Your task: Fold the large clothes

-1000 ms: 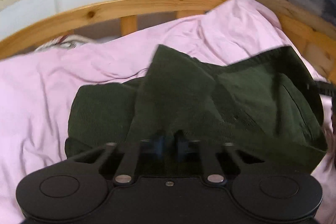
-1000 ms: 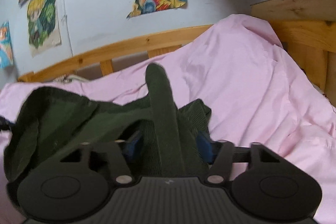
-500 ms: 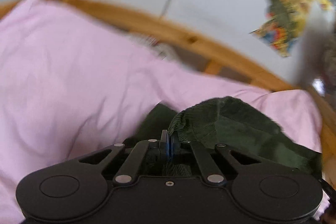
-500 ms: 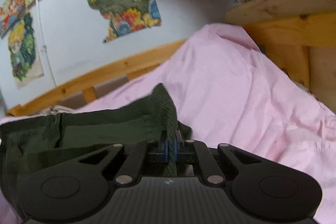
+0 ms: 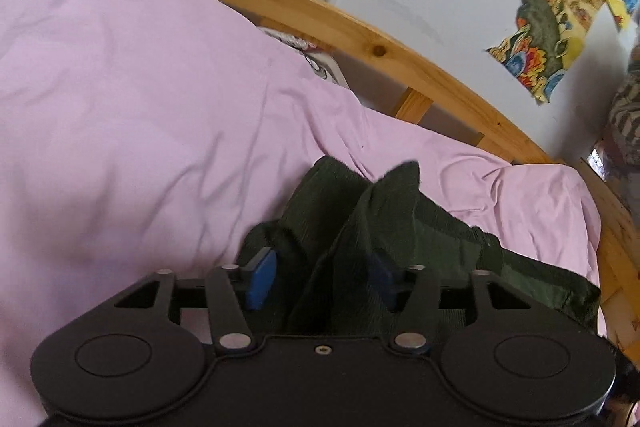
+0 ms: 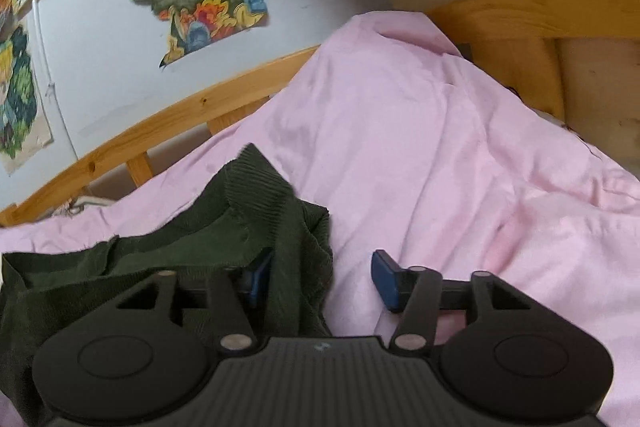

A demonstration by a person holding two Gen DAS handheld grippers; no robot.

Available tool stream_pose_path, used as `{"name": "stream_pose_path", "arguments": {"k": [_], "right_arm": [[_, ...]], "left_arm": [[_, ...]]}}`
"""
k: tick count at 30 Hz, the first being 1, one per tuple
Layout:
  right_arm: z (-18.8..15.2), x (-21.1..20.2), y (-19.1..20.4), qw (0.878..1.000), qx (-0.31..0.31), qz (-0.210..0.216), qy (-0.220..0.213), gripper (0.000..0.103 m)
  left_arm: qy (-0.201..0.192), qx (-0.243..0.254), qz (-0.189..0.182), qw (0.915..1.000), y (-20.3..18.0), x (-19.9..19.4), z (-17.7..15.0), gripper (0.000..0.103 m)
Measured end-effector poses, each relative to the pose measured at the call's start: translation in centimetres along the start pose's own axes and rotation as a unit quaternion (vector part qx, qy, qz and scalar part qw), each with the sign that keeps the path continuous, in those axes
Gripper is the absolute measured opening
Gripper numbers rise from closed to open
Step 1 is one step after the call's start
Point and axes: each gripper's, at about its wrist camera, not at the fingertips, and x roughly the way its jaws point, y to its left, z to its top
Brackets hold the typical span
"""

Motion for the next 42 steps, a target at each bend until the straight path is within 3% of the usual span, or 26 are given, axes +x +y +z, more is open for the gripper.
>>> {"name": "stream_pose_path", "arguments": {"k": [5, 7, 9, 14, 17, 21, 25, 27, 28, 29, 30, 31, 34, 39, 42], "right_arm": [[0.1, -1.8, 1.1, 1.0, -0.024, -0.006, 0.001, 0.082], [-0.1, -2.7, 1.7, 0.999, -0.029, -0.02, 0.004, 0.086], [-0.5, -3.4, 2.1, 0.999, -0.033, -0.027, 0.007, 0.088], [-2.0, -3.9, 2.6, 0.999, -0.034, -0.028, 0.031, 0.088], [-2.2, -3.6, 2.6, 0.998, -0.038, -0.02, 0.035, 0.088], [-2.0, -3.0, 2.6, 0.999, -0.035, -0.021, 0.034, 0.085], [-3.0, -2.6, 4.0, 0.994, -0.094, -0.036, 0.03, 0.085], [-3.4, -2.4, 4.7, 0.992, -0.119, -0.04, 0.024, 0.084], [-3.5, -2.3, 5.0, 0.991, -0.129, -0.038, 0.02, 0.077], [-3.5, -2.3, 5.2, 0.99, -0.135, -0.033, 0.018, 0.067], [-3.4, -2.2, 5.4, 0.989, -0.142, -0.032, 0.017, 0.034], [-3.3, -2.3, 5.6, 0.988, -0.147, -0.033, 0.017, 0.017], [-2.4, -3.0, 5.6, 0.991, -0.136, -0.015, 0.003, 0.005], [-0.2, -4.7, 4.5, 0.995, -0.093, 0.001, -0.024, 0.004], [0.1, -4.1, 3.9, 0.997, -0.081, -0.002, -0.006, 0.004]], "left_arm": [[-0.02, 0.045, 0.005, 0.9988, -0.9, -3.3, -4.4, 0.094], [-0.011, 0.079, 0.022, 0.9966, -1.6, -3.4, -5.8, 0.1], [0.007, 0.113, 0.035, 0.993, -2.0, -3.2, -6.8, 0.099], [0.011, 0.189, 0.071, 0.9793, -2.6, -3.0, -7.9, 0.076], [0.01, 0.216, 0.063, 0.9744, -2.7, -3.4, -8.1, 0.075], [0.021, 0.278, 0.074, 0.9575, -3.1, -2.9, -8.8, 0.074], [0.017, 0.317, 0.098, 0.943, -4.0, -1.6, -8.8, 0.074], [0.019, 0.351, 0.117, 0.9289, -4.8, -0.9, -9.2, 0.061], [0.025, 0.372, 0.123, 0.9195, -5.2, -0.6, -9.5, 0.031], [0.033, 0.385, 0.121, 0.9141, -5.7, -0.3, -9.8, 0.024], [0.03, 0.39, 0.128, 0.9115, -6.0, -0.4, -9.9, 0.023], [0.026, 0.387, 0.13, 0.9126, -6.2, -0.5, -10.0, 0.02], [0.004, 0.342, 0.125, 0.9313, -5.8, -1.8, -9.2, 0.017], [-0.073, 0.276, 0.109, 0.9522, -6.5, -7.0, -8.0, 0.016], [-0.063, 0.23, 0.107, 0.9652, -5.9, -7.8, -7.9, 0.015]]}}
